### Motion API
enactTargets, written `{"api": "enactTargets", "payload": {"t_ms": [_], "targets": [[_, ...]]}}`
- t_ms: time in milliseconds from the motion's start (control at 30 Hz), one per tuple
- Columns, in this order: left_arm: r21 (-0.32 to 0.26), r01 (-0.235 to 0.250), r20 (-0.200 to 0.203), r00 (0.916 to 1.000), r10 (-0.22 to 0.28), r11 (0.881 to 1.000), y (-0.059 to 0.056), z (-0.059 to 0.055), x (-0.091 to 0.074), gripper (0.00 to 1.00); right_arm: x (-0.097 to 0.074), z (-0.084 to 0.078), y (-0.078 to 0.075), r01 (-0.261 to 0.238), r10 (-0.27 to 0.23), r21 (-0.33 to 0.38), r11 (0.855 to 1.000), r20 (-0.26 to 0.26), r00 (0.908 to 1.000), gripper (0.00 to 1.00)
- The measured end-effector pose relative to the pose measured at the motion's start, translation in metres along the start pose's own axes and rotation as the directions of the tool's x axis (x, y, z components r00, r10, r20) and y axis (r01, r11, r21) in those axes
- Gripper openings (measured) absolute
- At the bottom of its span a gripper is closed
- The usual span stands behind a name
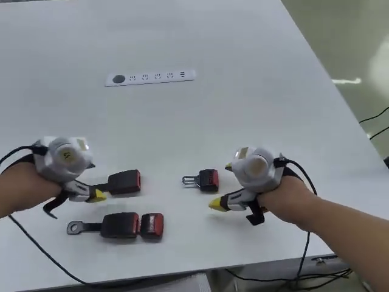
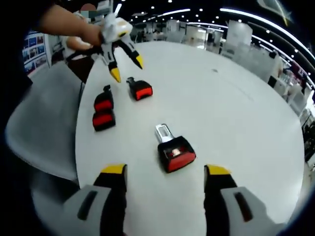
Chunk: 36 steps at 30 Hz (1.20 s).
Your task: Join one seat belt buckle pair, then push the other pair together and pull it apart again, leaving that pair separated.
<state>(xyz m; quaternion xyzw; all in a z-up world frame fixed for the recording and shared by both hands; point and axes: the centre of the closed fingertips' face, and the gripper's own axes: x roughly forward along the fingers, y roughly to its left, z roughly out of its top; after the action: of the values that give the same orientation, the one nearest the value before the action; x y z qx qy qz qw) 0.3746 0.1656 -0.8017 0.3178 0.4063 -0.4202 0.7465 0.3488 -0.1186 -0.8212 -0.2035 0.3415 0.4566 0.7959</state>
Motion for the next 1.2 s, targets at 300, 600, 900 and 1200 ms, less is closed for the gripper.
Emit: {"api": "enactTargets", "payload": {"t_ms": [300, 600, 900, 1200], "targets": [[-0.204, -0.047, 0.104, 0.9922, 0.069, 0.978, -0.041, -0.047, -0.055, 0.75, -0.027, 0.017, 0.035, 0.000, -0.012, 0.085, 0.996, 0.140, 0.9900, 0.69], [-0.291, -0.115, 0.166, 0.9716, 0.169, 0.950, -0.059, -0.064, -0.087, 0.95, -0.057, 0.006, 0.051, 0.044, -0.049, 0.043, 0.998, 0.125, 0.9910, 0.80], [-0.319, -0.178, 0.152, 0.9597, 0.236, 0.931, -0.060, -0.078, -0.104, 1.00, -0.072, -0.005, 0.052, 0.105, -0.110, 0.045, 0.993, 0.136, 0.9846, 1.00], [-0.319, -0.183, 0.128, 0.9638, 0.234, 0.930, -0.073, -0.086, -0.099, 1.00, -0.075, -0.009, 0.056, 0.139, -0.147, 0.064, 0.988, 0.134, 0.9800, 1.00]]}}
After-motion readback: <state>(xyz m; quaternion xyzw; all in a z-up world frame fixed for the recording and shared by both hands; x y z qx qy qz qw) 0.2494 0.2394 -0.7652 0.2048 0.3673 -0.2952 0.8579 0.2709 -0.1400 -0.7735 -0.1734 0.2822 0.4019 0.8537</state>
